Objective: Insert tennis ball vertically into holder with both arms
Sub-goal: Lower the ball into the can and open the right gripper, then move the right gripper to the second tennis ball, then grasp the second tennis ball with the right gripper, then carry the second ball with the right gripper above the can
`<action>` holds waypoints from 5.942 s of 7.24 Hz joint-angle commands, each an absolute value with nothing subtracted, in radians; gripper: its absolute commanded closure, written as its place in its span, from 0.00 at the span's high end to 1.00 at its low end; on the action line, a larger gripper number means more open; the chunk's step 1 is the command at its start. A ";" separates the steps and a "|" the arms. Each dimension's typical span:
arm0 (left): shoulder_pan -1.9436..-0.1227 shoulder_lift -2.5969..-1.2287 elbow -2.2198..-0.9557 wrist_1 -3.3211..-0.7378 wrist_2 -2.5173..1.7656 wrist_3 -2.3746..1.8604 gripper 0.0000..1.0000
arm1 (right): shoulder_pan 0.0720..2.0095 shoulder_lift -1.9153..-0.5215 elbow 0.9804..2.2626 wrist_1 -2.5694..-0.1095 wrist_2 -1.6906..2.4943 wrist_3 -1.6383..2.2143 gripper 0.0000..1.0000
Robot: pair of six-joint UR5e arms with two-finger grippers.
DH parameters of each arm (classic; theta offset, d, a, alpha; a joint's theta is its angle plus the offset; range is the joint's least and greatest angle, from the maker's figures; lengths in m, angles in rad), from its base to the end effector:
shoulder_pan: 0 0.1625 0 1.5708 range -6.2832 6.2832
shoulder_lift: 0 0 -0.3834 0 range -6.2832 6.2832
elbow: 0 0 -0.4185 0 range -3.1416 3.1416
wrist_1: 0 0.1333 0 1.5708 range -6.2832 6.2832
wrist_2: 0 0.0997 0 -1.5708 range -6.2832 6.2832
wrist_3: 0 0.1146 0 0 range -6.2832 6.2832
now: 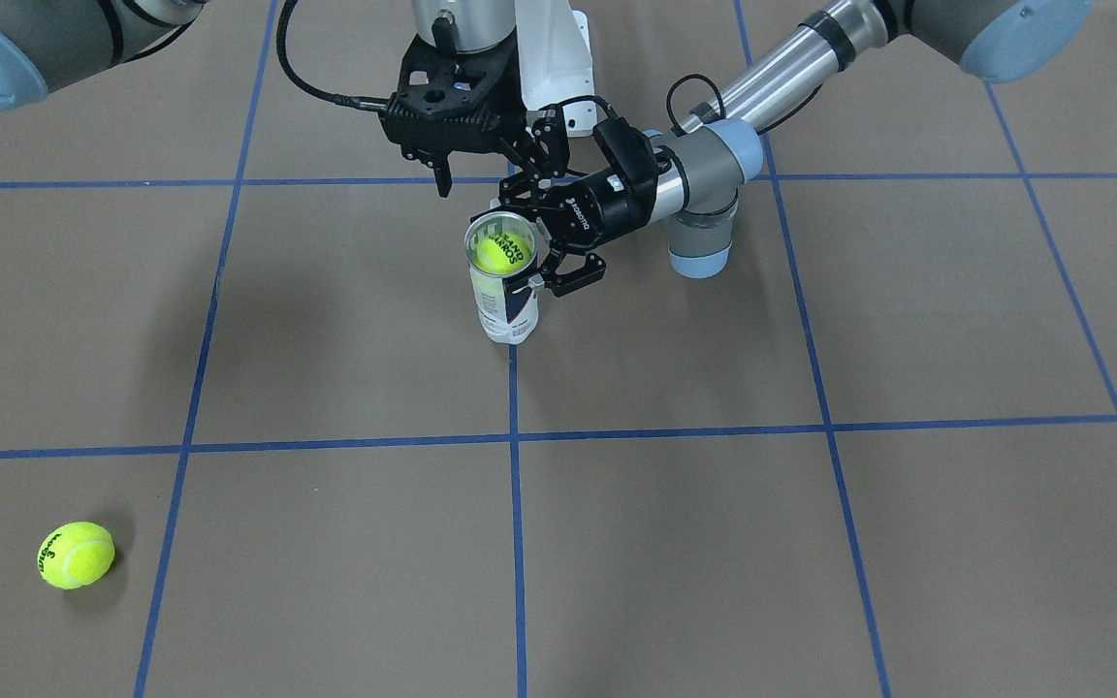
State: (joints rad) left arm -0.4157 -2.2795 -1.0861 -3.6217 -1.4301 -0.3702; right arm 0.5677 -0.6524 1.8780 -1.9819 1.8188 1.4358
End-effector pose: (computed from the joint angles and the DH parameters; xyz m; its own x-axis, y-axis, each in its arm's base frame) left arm 0.5613 -0.4111 0.2112 0.2496 0.8988 -0.3604 0.7321 0.0684 0.6777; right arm -0.4455 -0.4089 0.0052 0.6232 0.2427 0.7434 -0.2895 0.9547 -0.0690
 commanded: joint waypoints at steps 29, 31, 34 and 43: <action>-0.414 -2.276 -1.089 -3.625 -1.431 -0.370 0.84 | 1.018 -1.072 1.153 -0.917 1.950 0.695 0.00; -0.413 -2.276 -1.088 -3.631 -1.431 -0.371 0.84 | 1.025 -1.066 1.326 -1.085 1.983 0.698 0.00; -0.411 -2.275 -1.088 -3.634 -1.431 -0.370 0.85 | 0.991 -1.063 1.626 -1.324 2.032 0.929 0.00; -0.397 -2.278 -1.088 -3.634 -1.431 -0.370 0.84 | 0.663 -0.760 2.014 -1.913 1.912 1.387 0.00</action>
